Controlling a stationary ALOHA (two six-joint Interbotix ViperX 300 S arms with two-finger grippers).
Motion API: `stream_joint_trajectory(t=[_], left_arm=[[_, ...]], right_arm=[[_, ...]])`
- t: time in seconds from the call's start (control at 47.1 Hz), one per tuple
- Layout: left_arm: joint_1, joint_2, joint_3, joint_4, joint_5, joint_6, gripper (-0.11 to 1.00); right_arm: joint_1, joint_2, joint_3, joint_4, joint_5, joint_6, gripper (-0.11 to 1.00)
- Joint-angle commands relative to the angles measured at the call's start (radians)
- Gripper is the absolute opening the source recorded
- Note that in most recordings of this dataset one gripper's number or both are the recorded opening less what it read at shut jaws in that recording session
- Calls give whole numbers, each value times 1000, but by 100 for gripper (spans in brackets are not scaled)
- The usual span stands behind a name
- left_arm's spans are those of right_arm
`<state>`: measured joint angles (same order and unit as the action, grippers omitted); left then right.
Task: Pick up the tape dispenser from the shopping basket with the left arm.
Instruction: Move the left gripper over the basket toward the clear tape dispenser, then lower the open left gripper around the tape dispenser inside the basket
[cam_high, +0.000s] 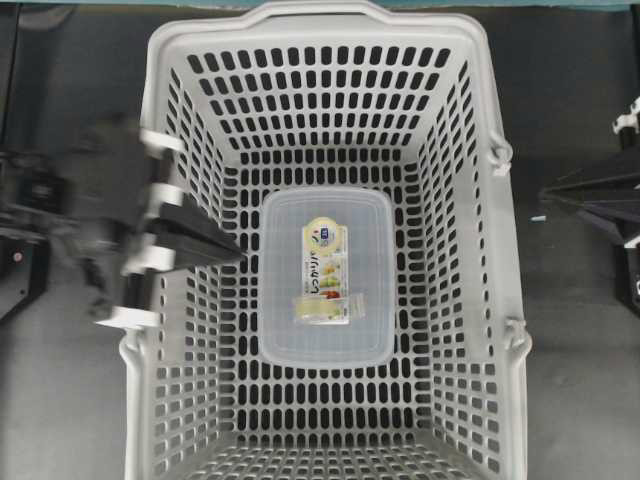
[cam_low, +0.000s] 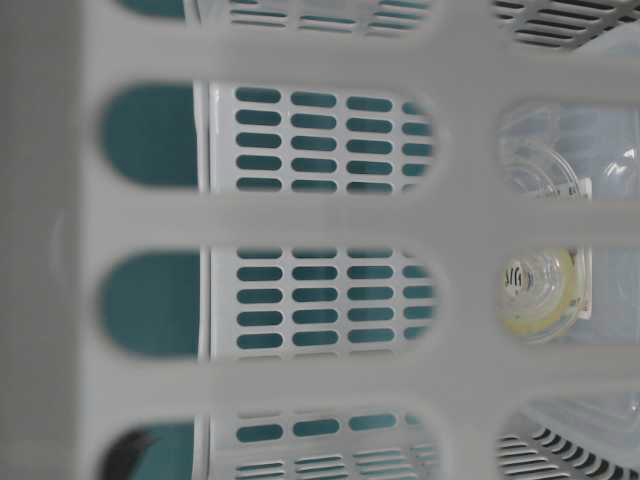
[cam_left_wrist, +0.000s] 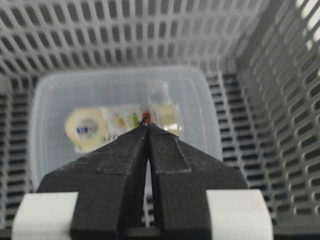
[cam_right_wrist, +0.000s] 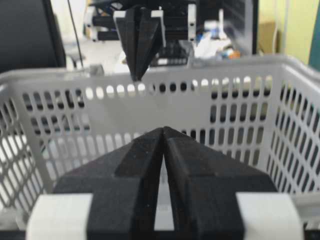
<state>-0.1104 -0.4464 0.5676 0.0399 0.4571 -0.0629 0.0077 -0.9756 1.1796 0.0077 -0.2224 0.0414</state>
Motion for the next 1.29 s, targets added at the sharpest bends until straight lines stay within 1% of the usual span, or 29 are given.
stream_joint_trajectory(t=[0.0,0.106,0.212,0.297,0.382,0.552,0.594,0.616,0.679,0.743,0.849,0.892,0.934,0.976,1.04,1.167,1.231,1.274], left_arm=[[-8,84,-106,3,74,-15,0],[-14,160,-181,3,160,-38,0],[-17,227,-238,5,236,-55,0],[-20,264,-262,3,259,-55,0],[-25,288,-278,3,259,-55,0],[-35,328,-287,3,264,-64,1],[-40,336,-287,3,267,-72,3],[-41,341,-287,3,267,-77,6],[-44,351,-291,3,267,-92,24],[-52,371,-299,3,268,-103,45],[-57,413,-308,3,268,-121,75],[-55,430,-310,3,267,-124,84],[-55,454,-311,3,264,-129,90],[-55,474,-310,3,264,-129,91],[-57,505,-310,3,262,-137,90],[-58,549,-314,3,247,-170,88],[-55,552,-319,5,239,-184,85],[-55,552,-324,3,239,-190,80]], right_arm=[[2,5,-20,3,11,2,3],[2,3,-20,3,18,0,18],[2,3,-18,3,18,0,41],[2,3,-18,3,20,0,57],[0,3,-18,3,20,0,65],[2,3,-18,3,20,0,65],[2,3,-18,3,20,0,65],[2,3,-18,3,20,0,65],[0,2,-18,3,20,0,65],[2,3,-17,3,20,0,65],[2,3,-17,3,20,-2,65],[0,2,-12,3,18,-2,65],[2,2,-12,3,20,-2,65],[0,3,-9,3,20,-2,65],[2,2,-8,3,20,-2,65],[2,2,-8,3,20,-2,65],[2,2,-6,3,20,-2,65],[2,2,-6,3,20,-2,65]])
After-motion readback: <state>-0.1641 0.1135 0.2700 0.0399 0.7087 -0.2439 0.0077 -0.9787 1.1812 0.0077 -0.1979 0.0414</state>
